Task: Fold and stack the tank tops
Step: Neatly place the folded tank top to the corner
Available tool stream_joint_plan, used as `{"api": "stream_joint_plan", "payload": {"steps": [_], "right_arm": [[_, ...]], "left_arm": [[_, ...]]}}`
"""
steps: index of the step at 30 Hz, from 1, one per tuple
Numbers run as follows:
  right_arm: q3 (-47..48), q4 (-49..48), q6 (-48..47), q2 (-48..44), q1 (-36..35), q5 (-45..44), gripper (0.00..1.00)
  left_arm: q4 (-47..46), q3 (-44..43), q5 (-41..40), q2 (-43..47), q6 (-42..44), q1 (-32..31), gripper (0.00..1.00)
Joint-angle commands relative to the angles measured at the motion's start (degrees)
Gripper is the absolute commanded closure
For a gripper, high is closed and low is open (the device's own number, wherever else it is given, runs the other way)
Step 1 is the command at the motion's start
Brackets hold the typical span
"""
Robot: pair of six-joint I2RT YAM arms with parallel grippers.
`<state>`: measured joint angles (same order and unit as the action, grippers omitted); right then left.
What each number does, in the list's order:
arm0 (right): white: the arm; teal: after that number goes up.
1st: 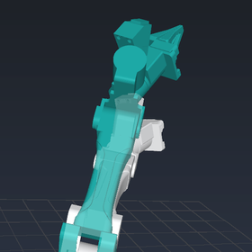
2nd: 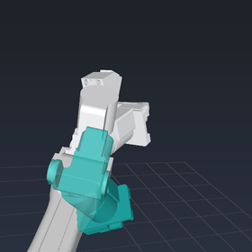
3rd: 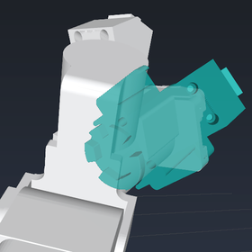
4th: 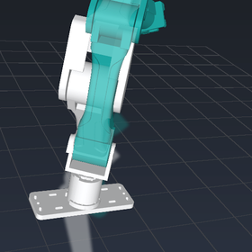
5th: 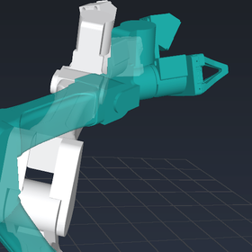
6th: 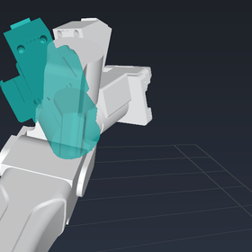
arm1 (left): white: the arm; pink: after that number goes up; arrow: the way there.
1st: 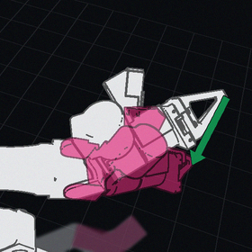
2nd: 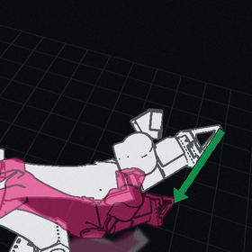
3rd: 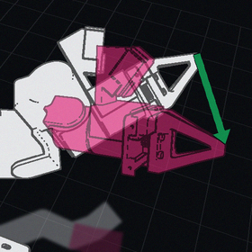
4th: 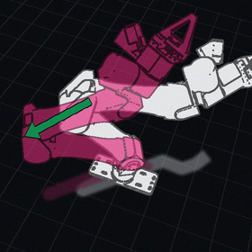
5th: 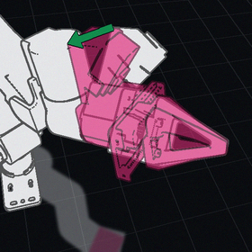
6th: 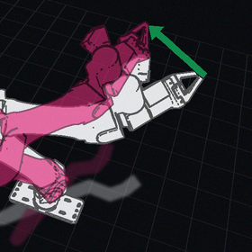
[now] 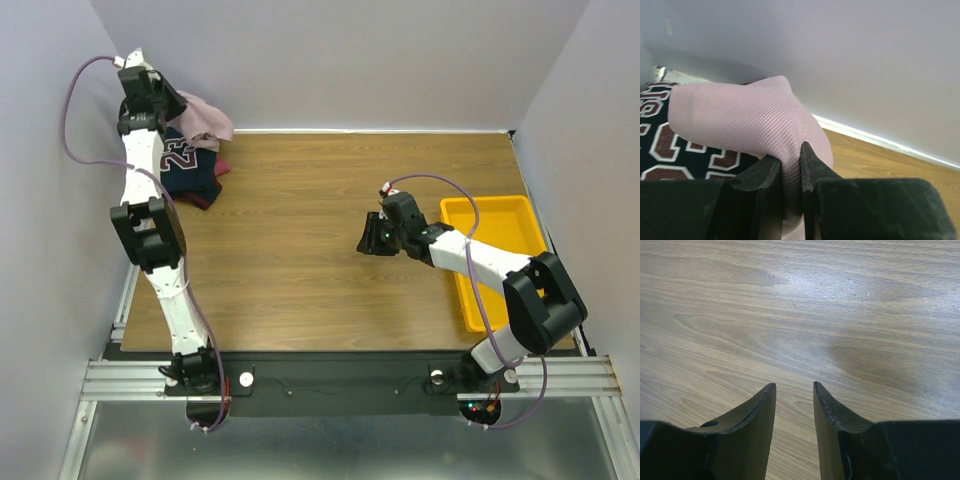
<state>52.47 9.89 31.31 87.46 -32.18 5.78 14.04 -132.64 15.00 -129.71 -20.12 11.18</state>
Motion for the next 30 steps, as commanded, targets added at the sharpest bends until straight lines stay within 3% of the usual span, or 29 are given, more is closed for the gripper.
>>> {"api": "stream_joint_plan", "payload": {"steps": [1, 2, 8, 11, 15, 22, 30], "right_arm": [[2.82, -0.93, -0.2, 0.17, 0.45, -0.16, 0.59], [2.73, -1.01, -0.2, 0.25, 0.46, -0.07, 0.59], [2.55, -1.1, 0.15, 0.87, 0.46, 1.16, 0.59], [2.11, -1.19, 0.24, 0.61, 0.46, 1.43, 0.59], [1.76, -1.28, 0.07, 0.17, 0.46, 2.04, 0.58], [1.58, -1.28, 0.07, -0.89, 0.45, 2.48, 0.58], [1.06, -1.28, 0.15, -1.94, 0.37, 2.48, 0.53]], "left_arm": [[-6.48, 8.51, -1.11, 6.48, -4.48, 4.02, 1.0], [-7.53, 13.58, -1.64, 7.18, -5.19, 4.46, 1.0], [-9.12, 25.22, -4.81, 9.56, -10.99, 5.96, 0.96], [-9.47, 31.47, -7.18, 12.02, -12.4, 5.96, 0.87], [-9.56, 37.17, -11.74, 15.53, -14.24, 5.78, 0.68], [-11.49, 47.46, -18.34, 23.53, -17.84, 4.29, 0.5], [-10.36, 54.32, -23.79, 31.0, -20.84, 2.27, 0.38]]}}
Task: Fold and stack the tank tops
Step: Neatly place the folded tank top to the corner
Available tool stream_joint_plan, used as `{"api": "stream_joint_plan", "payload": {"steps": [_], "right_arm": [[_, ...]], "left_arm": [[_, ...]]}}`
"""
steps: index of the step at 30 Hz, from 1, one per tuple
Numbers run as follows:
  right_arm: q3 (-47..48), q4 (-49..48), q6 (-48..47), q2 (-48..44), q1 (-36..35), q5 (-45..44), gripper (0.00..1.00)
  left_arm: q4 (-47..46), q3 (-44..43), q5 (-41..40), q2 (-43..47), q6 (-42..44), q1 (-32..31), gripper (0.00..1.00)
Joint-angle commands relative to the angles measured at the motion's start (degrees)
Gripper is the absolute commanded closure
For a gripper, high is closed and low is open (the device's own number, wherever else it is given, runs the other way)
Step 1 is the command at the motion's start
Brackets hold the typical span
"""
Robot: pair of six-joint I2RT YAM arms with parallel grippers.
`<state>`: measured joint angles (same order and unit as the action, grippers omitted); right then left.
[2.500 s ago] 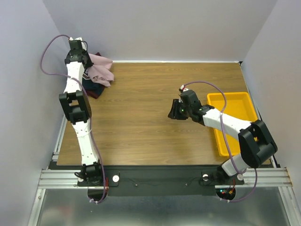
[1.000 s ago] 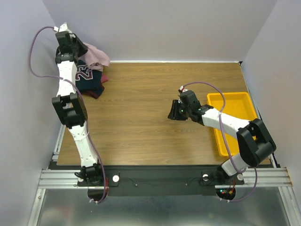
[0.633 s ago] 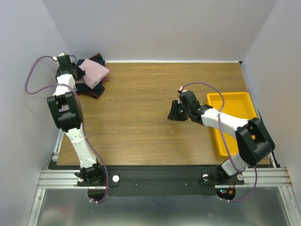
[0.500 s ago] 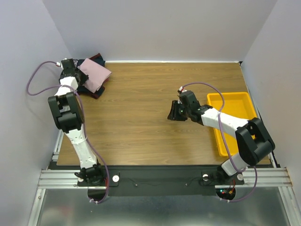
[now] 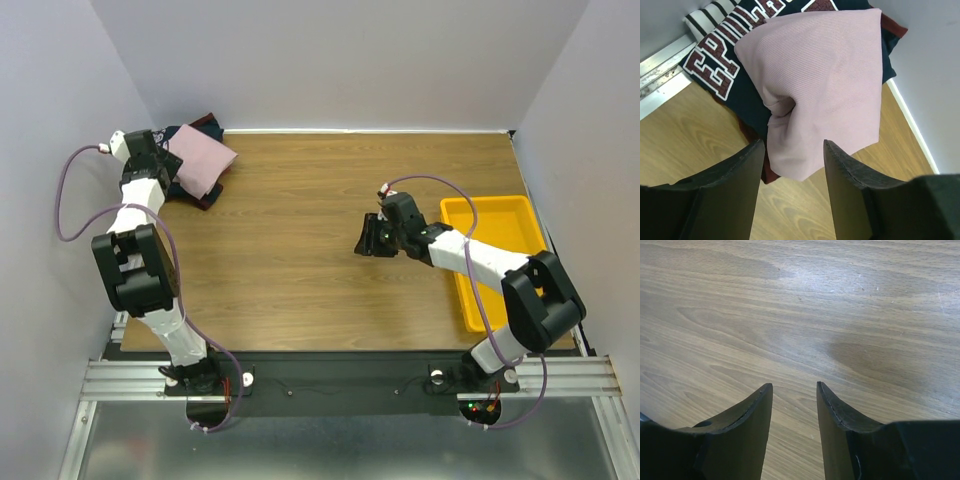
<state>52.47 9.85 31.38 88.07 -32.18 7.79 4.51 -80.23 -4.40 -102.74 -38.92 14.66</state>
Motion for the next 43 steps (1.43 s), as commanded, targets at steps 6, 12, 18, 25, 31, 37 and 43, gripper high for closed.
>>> {"api": "stream_joint_plan", "payload": {"steps": [6, 12, 18, 25, 31, 37, 43], "right_arm": [[0.97, -1.15, 0.18, -3.96, 0.46, -0.84, 0.5], [0.79, -1.06, 0.62, -6.68, 0.46, -5.85, 0.42], [-0.78, -1.06, 0.97, -11.07, 0.46, -9.72, 0.36], [-3.77, -0.71, 0.88, -16.43, 0.46, -16.22, 0.32], [-5.97, -0.53, 1.49, -18.2, 0.46, -18.33, 0.31], [-7.38, -0.62, 2.55, -20.57, 0.46, -20.18, 0.31], [-7.29, -0.62, 2.81, -22.77, 0.37, -22.73, 0.31]], "left_arm": [[0.76, 2.88, -6.31, 7.2, -0.81, -6.47, 0.39], [1.11, 6.74, -6.49, 12.56, 1.12, -20.08, 0.39], [0.5, 12.97, -6.66, 17.47, 6.22, -37.46, 0.39], [-6.62, 24.58, -6.32, 23.46, 6.31, -50.24, 0.39], [-9.96, 28.81, -6.84, 24.87, 5.52, -58.94, 0.39], [-11.72, 29.43, -5.36, 24.78, 6.13, -60.36, 0.39], [-11.63, 28.72, -5.53, 25.57, 7.1, -60.45, 0.39]]}}
